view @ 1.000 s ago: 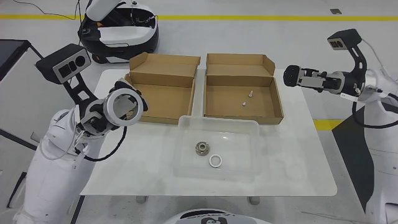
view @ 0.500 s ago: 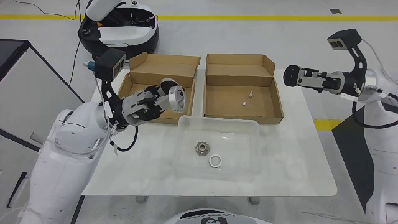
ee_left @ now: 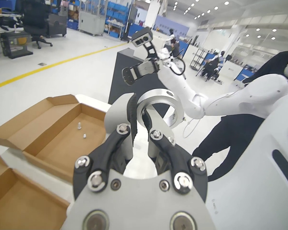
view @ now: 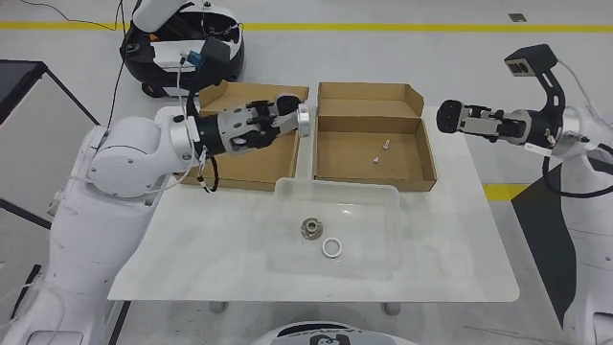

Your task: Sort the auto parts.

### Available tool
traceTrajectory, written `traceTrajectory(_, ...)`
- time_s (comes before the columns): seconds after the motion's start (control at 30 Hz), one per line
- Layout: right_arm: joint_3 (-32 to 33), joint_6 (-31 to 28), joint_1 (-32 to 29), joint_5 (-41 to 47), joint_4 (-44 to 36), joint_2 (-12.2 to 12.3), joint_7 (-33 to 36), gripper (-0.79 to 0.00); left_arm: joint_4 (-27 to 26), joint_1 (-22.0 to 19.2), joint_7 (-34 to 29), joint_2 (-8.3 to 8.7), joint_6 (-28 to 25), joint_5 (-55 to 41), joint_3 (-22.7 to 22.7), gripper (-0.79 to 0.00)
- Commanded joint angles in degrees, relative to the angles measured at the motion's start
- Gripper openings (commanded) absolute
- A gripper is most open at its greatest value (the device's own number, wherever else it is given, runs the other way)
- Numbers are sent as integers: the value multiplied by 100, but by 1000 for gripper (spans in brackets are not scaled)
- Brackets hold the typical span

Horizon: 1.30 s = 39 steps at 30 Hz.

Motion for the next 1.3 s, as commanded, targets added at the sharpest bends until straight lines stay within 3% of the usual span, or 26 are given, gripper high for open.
traceTrajectory(0.0,0,0,0,2,0,0,0,0,156,-322,-196,-17,199,117,163,-785)
traceTrajectory(0.27,0,0,0,2,0,0,0,0,923,-1182,-809,-85,735,726,757,-785)
traceTrajectory(0.43,0,0,0,2,0,0,0,0,1439,-1352,-812,-119,960,1270,1044,-785)
traceTrajectory(0.67,0,0,0,2,0,0,0,0,2169,-1505,-1076,-115,882,2104,1300,-785)
traceTrajectory(0.97,0,0,0,2,0,0,0,0,3025,-1611,-1189,-129,810,2481,1487,-785)
traceTrajectory(1.27,0,0,0,2,0,0,0,0,3700,-2039,-1470,-247,796,3024,1994,-785)
